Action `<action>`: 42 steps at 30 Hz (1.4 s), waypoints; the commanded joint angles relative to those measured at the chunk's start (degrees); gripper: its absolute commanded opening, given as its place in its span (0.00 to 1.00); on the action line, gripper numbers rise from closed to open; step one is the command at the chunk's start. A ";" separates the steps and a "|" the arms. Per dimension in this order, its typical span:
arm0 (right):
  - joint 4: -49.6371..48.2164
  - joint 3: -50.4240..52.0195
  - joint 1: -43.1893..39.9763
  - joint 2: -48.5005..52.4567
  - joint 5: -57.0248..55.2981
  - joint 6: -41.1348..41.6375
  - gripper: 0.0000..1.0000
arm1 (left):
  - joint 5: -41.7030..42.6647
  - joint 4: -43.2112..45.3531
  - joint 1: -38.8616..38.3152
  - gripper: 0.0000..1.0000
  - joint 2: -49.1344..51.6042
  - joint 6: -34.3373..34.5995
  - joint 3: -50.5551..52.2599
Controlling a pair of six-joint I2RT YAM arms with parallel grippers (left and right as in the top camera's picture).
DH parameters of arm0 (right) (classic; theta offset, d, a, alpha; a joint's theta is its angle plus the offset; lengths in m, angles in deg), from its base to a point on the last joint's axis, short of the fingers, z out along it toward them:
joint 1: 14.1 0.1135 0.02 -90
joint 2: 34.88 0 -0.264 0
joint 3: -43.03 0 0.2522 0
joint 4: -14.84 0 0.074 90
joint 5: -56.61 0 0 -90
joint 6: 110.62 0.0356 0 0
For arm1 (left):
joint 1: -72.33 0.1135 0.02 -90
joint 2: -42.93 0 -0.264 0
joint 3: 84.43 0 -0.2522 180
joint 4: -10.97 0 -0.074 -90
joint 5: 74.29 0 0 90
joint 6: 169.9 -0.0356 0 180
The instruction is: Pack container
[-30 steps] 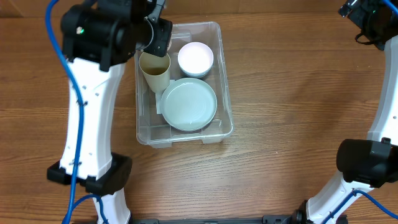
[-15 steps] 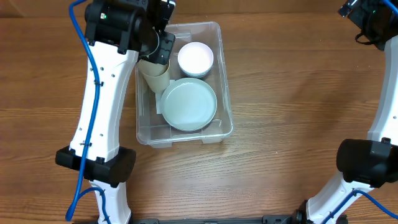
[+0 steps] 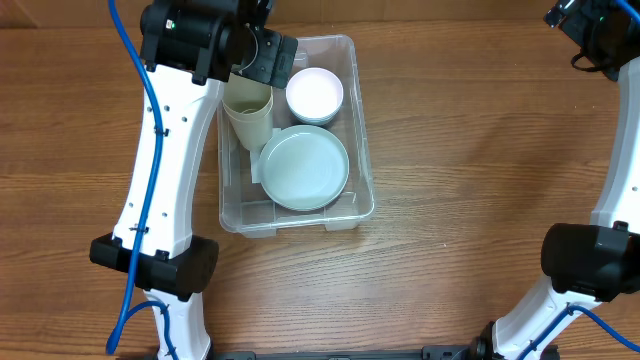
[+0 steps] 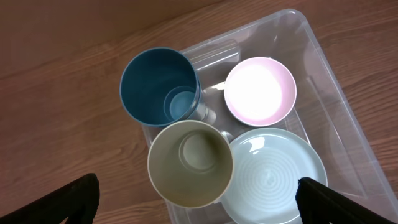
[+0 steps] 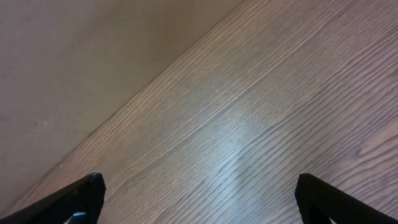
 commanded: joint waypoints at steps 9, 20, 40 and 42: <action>-0.33 -0.37 0.04 0.07 -0.39 0.26 1.00 | -2.47 -5.53 -0.24 1.00 -13.14 9.94 -0.68; -0.33 -0.37 0.04 0.07 -0.39 0.26 1.00 | -11.91 -9.49 1.81 1.00 -24.02 19.30 -0.11; -0.33 -0.37 0.04 0.07 -0.39 0.26 1.00 | 12.26 100.76 17.27 1.00 -95.06 4.22 136.80; -0.33 -0.37 0.04 0.07 -0.39 0.26 1.00 | 11.85 100.87 17.27 1.00 -101.26 4.20 142.35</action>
